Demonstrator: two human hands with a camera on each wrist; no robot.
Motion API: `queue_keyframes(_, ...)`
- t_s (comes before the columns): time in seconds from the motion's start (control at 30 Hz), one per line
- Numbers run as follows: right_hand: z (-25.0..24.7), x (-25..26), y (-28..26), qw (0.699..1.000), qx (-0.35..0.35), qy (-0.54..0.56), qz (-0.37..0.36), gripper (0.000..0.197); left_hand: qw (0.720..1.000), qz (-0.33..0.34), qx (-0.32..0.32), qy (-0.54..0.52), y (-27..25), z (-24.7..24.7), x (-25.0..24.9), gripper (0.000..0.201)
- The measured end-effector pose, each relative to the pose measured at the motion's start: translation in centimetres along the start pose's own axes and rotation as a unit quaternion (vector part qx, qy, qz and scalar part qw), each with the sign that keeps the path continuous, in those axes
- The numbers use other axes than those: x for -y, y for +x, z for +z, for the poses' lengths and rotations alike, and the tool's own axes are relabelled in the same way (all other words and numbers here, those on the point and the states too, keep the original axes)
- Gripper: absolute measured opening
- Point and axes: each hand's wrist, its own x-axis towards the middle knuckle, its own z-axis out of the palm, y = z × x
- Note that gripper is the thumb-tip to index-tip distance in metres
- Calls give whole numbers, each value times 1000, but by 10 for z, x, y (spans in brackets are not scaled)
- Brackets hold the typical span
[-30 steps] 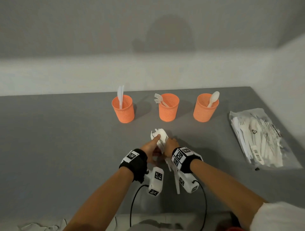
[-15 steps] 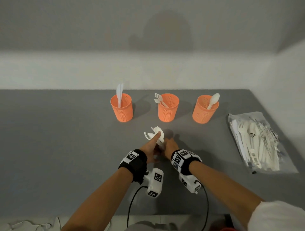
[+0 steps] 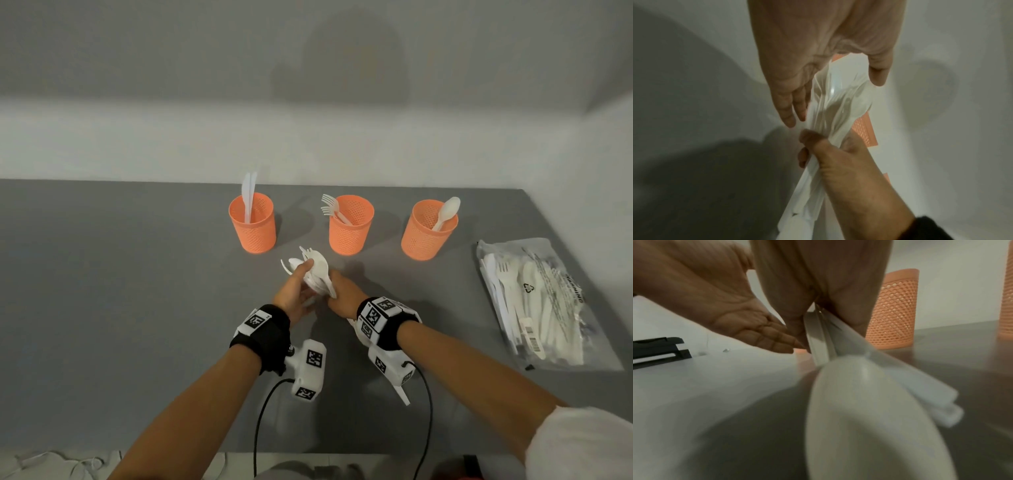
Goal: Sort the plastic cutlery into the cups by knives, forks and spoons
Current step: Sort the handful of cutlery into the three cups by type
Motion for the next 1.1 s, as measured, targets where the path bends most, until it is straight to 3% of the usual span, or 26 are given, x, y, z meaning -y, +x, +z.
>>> queue_keyframes(0.1,-4,8,5,996,-27,77,-34,62,997,71,-23,11,0,4,-16,31)
queue_keyframes(0.2,-9,12,10,976,-79,199,-22,62,984,155,-25,80,-3,17,-33,17)
queue_keyframes(0.37,-39,30,11,943,-173,280,-51,22,955,239,6,174,-18,40,-54,39)
queue_keyframes(0.47,-62,23,5,927,-194,320,-34,14,944,258,2,206,-19,38,-45,34)
queue_keyframes(0.53,-80,11,-6,926,-186,327,-16,19,918,284,-17,278,-13,30,-23,16)
queue_keyframes(0.6,-94,-7,-19,925,-170,339,4,26,848,306,-9,433,-8,24,5,9)
queue_keyframes(0.7,-102,-35,-42,923,-161,346,45,18,673,272,91,681,-14,30,42,25)
queue_keyframes(0.87,-89,-73,-69,866,-138,466,115,10,432,252,200,842,-23,56,84,38)
queue_keyframes(0.97,-76,-91,-83,867,-119,463,140,6,348,257,221,874,-21,64,89,37)
queue_keyframes(1.1,-62,-100,-94,869,-85,459,162,12,295,245,224,896,-9,62,78,38)
